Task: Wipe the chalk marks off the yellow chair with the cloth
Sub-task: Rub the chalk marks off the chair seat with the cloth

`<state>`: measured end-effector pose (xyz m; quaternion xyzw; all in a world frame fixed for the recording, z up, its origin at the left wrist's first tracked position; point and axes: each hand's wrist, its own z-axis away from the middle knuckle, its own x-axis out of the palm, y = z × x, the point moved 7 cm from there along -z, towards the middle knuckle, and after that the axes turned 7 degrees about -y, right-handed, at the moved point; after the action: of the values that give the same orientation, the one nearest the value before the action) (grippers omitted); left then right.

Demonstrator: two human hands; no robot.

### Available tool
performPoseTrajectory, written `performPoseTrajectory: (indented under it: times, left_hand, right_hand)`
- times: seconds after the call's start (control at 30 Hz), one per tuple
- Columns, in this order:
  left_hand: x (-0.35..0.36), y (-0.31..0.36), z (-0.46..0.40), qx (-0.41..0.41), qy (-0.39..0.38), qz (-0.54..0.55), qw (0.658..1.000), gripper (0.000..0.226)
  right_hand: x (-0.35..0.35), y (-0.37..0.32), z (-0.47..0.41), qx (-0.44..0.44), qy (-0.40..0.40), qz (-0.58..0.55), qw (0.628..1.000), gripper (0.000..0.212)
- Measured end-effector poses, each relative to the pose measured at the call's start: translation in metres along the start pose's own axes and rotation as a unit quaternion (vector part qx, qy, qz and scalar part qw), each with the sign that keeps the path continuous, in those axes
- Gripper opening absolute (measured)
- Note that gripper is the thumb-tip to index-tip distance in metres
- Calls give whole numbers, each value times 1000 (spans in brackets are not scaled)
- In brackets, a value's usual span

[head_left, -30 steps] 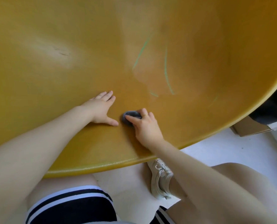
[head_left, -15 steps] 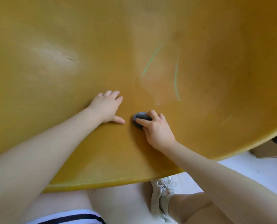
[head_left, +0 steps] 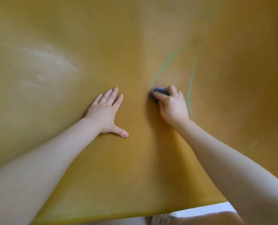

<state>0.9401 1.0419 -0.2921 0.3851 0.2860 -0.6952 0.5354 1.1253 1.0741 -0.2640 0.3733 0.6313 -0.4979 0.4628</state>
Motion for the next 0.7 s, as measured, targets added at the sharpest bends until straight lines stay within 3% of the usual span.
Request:
performPoseTrajectory:
  times: [0.1,0.23,0.4,0.53,0.6,0.7]
  left_hand:
    - [0,-1,-2,6,10,10,1000,136]
    - [1,-1,-2,8,6,11,1000,136]
    - [0,-2,-3,9,0,17,1000,135]
    - [0,-2,-1,13,1,30,999,133]
    - [1,-1,0,17,6,36,999,130]
    - [-2,0,1,19,24,60,998,110]
  right_hand:
    - [19,-61,43,-156,-61,-66,984,37]
    - [28,-76,36,-241,-110,-58,963,38]
    - [11,-25,-39,-98,6,-29,995,30]
    - [-1,-6,-67,35,50,-18,998,36]
    - [1,-13,-57,34,40,-15,999,36]
    - [14,-45,-15,-68,-7,-19,997,32]
